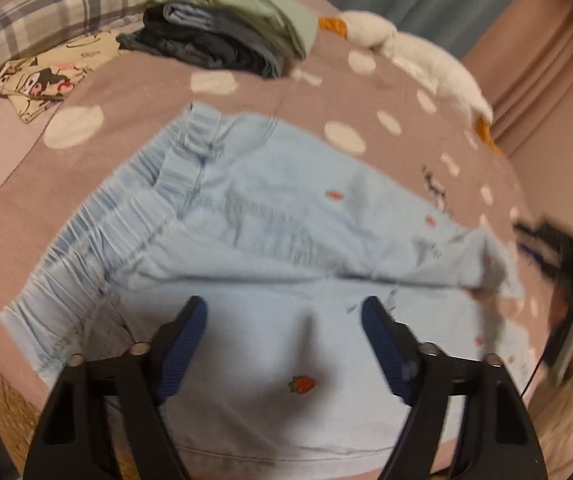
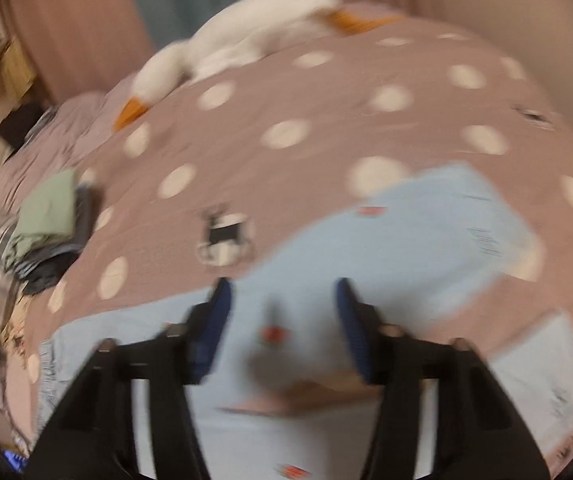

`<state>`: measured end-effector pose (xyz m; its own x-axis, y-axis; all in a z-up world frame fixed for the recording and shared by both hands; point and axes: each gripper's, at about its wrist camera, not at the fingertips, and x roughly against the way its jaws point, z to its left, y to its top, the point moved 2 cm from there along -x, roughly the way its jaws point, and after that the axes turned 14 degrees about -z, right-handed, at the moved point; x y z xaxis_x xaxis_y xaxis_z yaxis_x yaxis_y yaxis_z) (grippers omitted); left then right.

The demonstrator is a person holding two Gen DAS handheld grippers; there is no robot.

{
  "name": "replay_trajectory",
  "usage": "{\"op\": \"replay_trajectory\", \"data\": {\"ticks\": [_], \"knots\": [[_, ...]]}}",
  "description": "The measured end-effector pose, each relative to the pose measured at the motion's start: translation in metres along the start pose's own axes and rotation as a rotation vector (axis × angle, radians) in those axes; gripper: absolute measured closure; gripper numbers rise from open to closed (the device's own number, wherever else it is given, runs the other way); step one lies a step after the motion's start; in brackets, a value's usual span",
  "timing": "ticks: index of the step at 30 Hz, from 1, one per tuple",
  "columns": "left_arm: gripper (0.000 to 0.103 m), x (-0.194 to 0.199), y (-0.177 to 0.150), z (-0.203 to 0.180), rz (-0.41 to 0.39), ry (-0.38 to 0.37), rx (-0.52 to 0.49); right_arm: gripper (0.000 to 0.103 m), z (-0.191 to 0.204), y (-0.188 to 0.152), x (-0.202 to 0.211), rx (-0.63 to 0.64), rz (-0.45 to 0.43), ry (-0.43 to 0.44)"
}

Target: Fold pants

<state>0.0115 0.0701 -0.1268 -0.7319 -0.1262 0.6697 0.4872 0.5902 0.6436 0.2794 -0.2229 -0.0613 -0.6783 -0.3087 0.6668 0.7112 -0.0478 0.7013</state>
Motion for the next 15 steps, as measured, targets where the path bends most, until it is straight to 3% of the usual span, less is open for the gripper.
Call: {"op": "replay_trajectory", "data": {"ticks": [2,4,6,9,12,15], "knots": [[0.041,-0.005,-0.007,0.002,0.027,0.004,-0.003,0.072,0.022,0.002,-0.024,0.006,0.037,0.043],[0.041,-0.011,-0.014,0.009,0.056,0.015,0.010,0.072,0.029,-0.002,-0.048,-0.009,0.091,0.034],[0.042,-0.016,-0.020,0.016,0.073,0.025,0.018,0.071,0.012,-0.011,-0.066,-0.056,0.141,-0.087],[0.043,-0.017,-0.023,0.011,0.074,0.035,-0.052,0.071,-0.020,-0.032,-0.076,-0.176,0.222,-0.165],[0.043,-0.021,-0.026,0.002,0.071,0.066,-0.127,0.078,-0.049,-0.040,-0.068,-0.307,0.205,-0.098],[0.043,-0.023,-0.027,-0.001,0.062,0.081,-0.130,0.077,-0.063,-0.032,-0.059,-0.289,0.180,-0.180]]}}
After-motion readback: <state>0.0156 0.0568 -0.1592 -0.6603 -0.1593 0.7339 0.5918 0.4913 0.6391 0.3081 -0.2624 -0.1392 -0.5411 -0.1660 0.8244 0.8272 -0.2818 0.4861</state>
